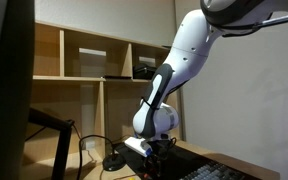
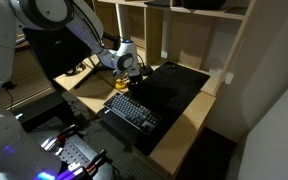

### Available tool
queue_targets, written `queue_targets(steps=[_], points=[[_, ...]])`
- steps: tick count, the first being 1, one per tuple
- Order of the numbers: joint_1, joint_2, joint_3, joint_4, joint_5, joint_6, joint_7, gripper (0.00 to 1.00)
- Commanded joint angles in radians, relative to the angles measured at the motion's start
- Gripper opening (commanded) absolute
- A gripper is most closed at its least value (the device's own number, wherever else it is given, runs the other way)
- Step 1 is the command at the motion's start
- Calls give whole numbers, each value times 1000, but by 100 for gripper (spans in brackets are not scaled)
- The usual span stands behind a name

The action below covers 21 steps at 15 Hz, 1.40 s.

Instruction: Move the rubber duck and the mouse to the left

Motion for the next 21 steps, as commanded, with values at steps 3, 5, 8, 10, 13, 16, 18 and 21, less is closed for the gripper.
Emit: queue_targets(steps=[3, 5, 8, 10, 13, 16, 18, 21], points=[[-88, 19, 93, 56, 93, -36, -83, 48], [-105, 18, 112, 63, 121, -58, -107, 48], [-113, 18, 116, 75, 141, -105, -122, 48], [-110, 16, 110, 84, 143, -150, -111, 64], [-114, 18, 112, 101, 147, -209, -115, 95], [-131, 26, 132, 106, 165, -171, -152, 100], [-129, 29, 131, 107, 171, -137, -171, 100], [-130, 36, 133, 103, 180, -67, -193, 100]])
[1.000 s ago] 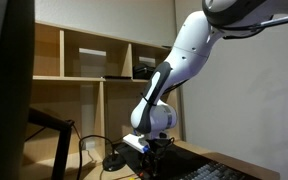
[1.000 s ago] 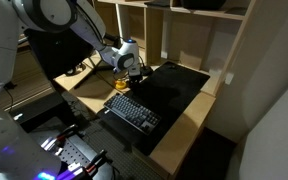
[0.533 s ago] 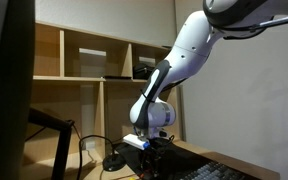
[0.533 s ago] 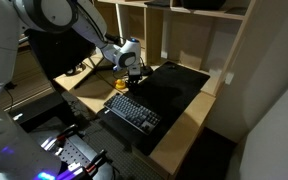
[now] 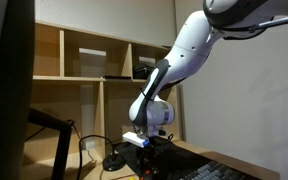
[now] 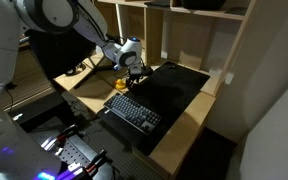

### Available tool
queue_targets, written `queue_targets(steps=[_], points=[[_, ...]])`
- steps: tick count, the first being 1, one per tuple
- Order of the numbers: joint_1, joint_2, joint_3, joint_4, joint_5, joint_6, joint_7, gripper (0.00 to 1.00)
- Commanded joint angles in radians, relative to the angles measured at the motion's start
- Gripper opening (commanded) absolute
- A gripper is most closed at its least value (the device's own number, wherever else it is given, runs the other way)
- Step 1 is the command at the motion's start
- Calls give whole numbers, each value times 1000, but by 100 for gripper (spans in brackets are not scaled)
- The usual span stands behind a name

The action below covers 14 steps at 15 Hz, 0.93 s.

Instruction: Move the rubber duck and the mouse to the left

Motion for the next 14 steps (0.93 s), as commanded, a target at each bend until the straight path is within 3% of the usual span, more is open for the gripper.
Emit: queue_targets(steps=[1, 5, 7, 13, 14], points=[[-29, 36, 32, 20, 45, 106, -66, 100], [-81, 46, 96, 36, 131, 68, -162, 100], [-67, 48, 78, 35, 128, 69, -171, 100], [-14, 60, 14, 22, 77, 223, -155, 100], [3, -146, -6, -162, 66, 231, -151, 100]])
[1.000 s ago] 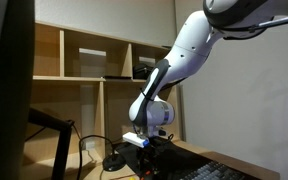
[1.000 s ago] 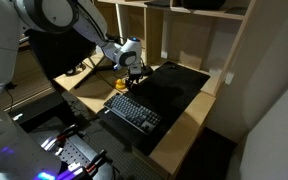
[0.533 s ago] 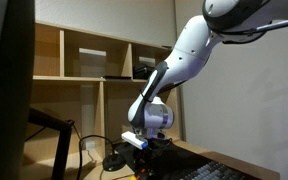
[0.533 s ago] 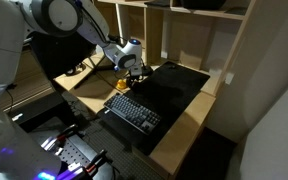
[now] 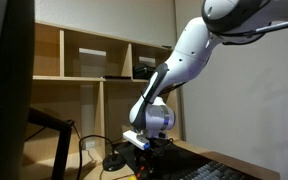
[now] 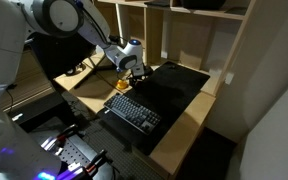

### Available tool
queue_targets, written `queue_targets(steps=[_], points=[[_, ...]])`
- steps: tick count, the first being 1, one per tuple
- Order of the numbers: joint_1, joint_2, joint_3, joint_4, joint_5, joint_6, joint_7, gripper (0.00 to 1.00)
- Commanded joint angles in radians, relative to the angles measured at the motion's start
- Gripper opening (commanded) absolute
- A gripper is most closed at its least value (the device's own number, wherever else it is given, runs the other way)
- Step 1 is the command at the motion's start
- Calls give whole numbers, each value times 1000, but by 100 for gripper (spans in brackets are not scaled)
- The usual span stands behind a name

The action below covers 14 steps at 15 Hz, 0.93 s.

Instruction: Move the rubber duck and the mouse to the left

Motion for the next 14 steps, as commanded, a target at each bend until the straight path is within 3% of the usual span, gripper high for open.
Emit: queue_targets(steps=[1, 7, 14], points=[[26, -189, -29, -176, -9, 82, -36, 100], [24, -500, -31, -341, 0, 46, -11, 100], [-31, -919, -17, -514, 81, -47, 50, 100]])
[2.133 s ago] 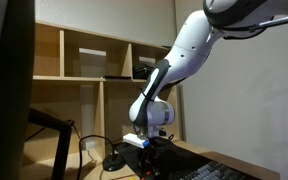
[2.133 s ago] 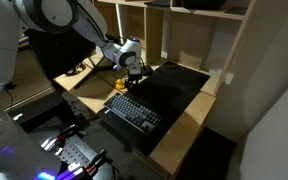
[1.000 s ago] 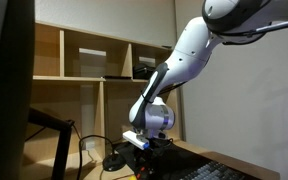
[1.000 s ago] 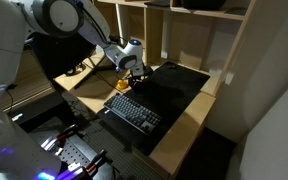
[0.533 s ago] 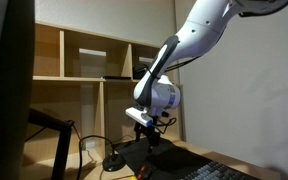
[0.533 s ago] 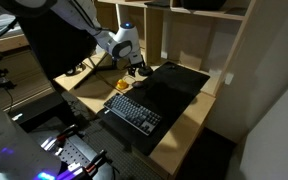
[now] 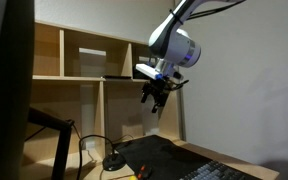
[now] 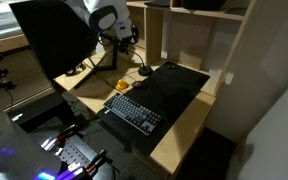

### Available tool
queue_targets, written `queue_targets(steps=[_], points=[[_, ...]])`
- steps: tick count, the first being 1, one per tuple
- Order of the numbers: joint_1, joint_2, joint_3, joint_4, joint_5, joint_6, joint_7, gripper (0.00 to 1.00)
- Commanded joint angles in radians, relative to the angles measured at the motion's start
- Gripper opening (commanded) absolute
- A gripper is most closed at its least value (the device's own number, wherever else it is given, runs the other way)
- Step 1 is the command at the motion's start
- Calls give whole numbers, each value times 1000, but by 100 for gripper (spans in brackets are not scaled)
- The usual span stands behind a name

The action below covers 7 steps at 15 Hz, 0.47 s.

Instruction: Move the rubber duck and the mouse to the left

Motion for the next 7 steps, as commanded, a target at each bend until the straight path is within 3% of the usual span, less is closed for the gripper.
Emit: queue_targets(steps=[1, 2, 3, 5, 7], points=[[-41, -252, 7, -142, 24, -67, 31, 100], [-55, -316, 5, -172, 19, -85, 39, 100], [-48, -184, 19, -79, 13, -50, 24, 100], [-57, -244, 20, -100, 14, -67, 25, 100], [-55, -224, 24, -97, 13, -64, 26, 100]])
